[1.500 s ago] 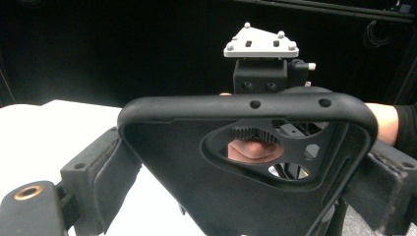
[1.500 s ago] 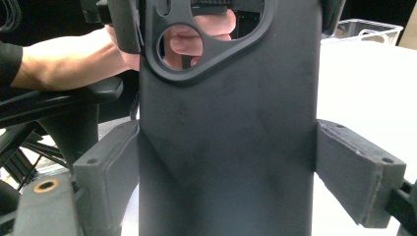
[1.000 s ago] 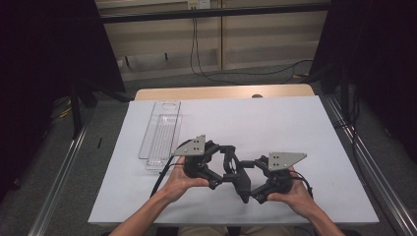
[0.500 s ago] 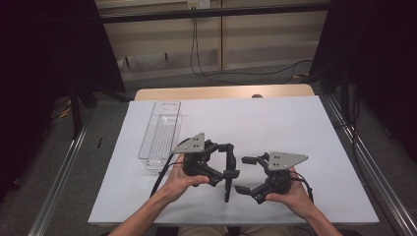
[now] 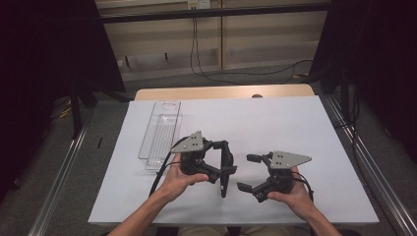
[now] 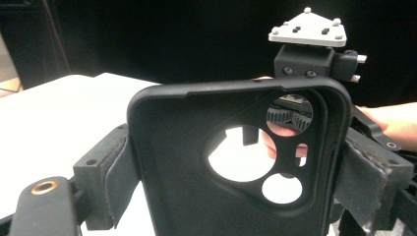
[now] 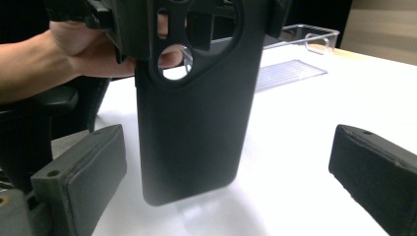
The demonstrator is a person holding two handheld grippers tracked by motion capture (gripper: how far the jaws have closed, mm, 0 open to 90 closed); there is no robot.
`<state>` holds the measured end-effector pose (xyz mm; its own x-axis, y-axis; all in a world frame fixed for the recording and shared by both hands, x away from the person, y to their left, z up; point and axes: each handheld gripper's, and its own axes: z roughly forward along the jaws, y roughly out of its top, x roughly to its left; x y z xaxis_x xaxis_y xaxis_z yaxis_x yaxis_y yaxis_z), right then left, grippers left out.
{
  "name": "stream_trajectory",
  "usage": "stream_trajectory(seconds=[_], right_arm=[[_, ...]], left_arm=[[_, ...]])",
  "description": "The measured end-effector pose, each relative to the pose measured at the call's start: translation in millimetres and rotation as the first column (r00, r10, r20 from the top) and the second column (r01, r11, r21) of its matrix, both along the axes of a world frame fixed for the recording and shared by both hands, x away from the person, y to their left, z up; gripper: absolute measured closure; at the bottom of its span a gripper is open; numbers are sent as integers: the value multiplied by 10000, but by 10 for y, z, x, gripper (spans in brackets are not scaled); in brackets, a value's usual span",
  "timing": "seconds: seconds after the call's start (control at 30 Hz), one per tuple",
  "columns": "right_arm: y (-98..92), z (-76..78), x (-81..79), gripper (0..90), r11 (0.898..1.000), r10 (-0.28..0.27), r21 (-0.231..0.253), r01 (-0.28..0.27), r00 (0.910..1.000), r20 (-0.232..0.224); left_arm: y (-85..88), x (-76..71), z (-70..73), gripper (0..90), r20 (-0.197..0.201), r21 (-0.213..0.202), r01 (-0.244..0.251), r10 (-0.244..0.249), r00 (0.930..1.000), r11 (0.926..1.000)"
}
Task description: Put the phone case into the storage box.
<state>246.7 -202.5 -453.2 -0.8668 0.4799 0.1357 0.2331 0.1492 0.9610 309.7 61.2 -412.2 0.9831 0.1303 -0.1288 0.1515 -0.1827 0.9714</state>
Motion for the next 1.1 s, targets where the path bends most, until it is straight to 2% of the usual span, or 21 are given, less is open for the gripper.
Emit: stream_trajectory(seconds=[0.13,0.2,0.27,0.4,0.43,0.47,0.67,0.83,0.97,1.03,1.07,1.1], right_arm=[[-31,-6,-5,10,9989,-464,-67,465,9989,18],[-63,-3,-1,16,9965,-826,-90,825,9966,-36],[-89,-6,1,20,9954,-955,-77,954,9954,-97],[-140,-10,8,22,9875,-1577,-127,1574,9870,-306],[-156,-11,12,22,9859,-1672,-152,1669,9857,-219],[-168,-8,13,22,9849,-1726,-164,1723,9848,-204],[-202,1,22,22,9683,-2494,-203,2490,9682,-179],[-211,9,13,21,9614,-2740,-243,2741,9617,75],[-250,29,-5,15,9554,-2950,-103,2951,9555,55],[-276,39,-22,14,9464,-3228,-97,3229,9464,87],[-299,38,-33,14,9448,-3272,-118,3273,9449,85],[-317,34,-43,13,9432,-3318,-142,3319,9433,81]], left_arm=[[17,0,10,141,47,240,-277,276,9996,9993],[16,-7,12,141,-25,15,-431,431,9991,9991],[42,-5,33,141,79,210,-572,570,9983,9981],[82,9,49,141,251,179,-936,931,9953,9955],[85,8,50,141,207,61,-1031,1030,9945,9946],[106,15,62,141,283,249,-1154,1147,9930,9930],[161,52,71,141,225,75,-1507,1505,9884,9886],[202,55,83,141,187,32,-1965,1965,9803,9805],[246,72,94,141,268,-19,-2062,2061,9782,9785],[266,72,99,141,244,-44,-2188,2188,9755,9758],[274,71,103,141,250,-26,-2288,2288,9731,9735],[283,71,104,141,288,-20,-2257,2257,9738,9742]])
